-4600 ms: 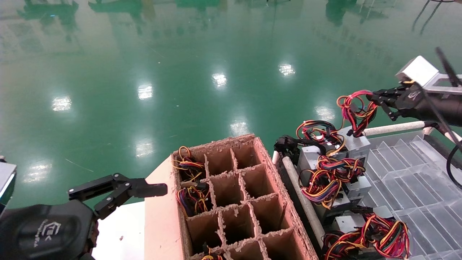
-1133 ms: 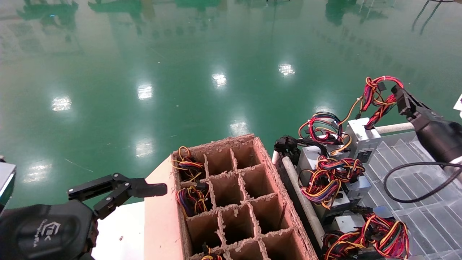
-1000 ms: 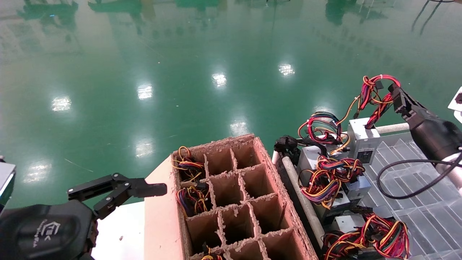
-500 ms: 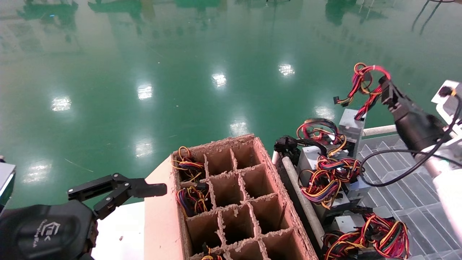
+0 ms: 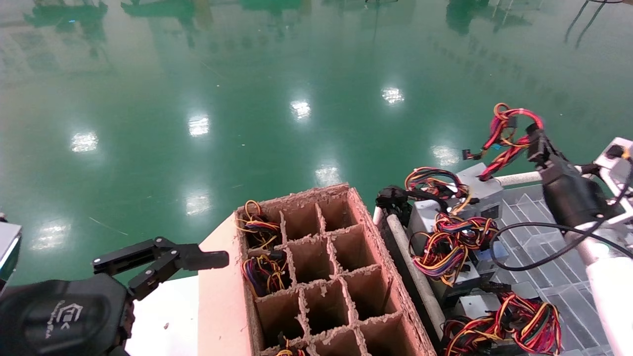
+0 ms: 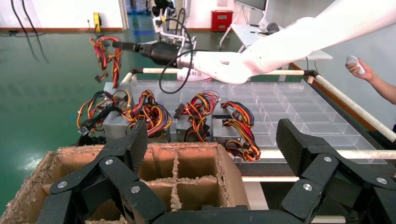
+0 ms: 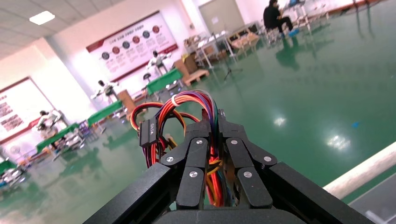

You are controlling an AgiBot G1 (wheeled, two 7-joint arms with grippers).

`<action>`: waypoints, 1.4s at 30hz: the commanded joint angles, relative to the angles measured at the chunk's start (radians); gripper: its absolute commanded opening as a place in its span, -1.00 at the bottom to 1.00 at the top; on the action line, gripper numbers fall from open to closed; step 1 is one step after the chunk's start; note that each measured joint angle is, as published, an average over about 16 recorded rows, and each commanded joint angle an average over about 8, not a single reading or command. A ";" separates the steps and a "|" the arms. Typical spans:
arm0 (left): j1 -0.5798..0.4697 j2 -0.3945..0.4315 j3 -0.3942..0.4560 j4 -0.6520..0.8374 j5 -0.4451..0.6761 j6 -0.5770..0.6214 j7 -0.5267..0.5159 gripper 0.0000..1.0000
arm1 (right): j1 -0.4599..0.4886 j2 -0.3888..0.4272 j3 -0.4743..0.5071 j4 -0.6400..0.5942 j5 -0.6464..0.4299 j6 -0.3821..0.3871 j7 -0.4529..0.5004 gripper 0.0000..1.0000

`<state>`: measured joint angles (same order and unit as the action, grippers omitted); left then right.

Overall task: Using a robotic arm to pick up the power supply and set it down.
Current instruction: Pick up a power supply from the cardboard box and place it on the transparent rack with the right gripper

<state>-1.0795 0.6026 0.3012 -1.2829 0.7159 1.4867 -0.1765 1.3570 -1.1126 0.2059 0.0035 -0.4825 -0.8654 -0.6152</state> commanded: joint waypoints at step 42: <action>0.000 -0.001 0.002 0.000 -0.001 -0.001 0.001 1.00 | 0.004 -0.025 0.018 0.003 0.026 -0.059 -0.025 -1.00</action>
<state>-1.0799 0.6017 0.3033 -1.2829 0.7145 1.4858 -0.1754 1.3546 -1.1387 0.2255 0.0028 -0.4538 -0.9237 -0.6382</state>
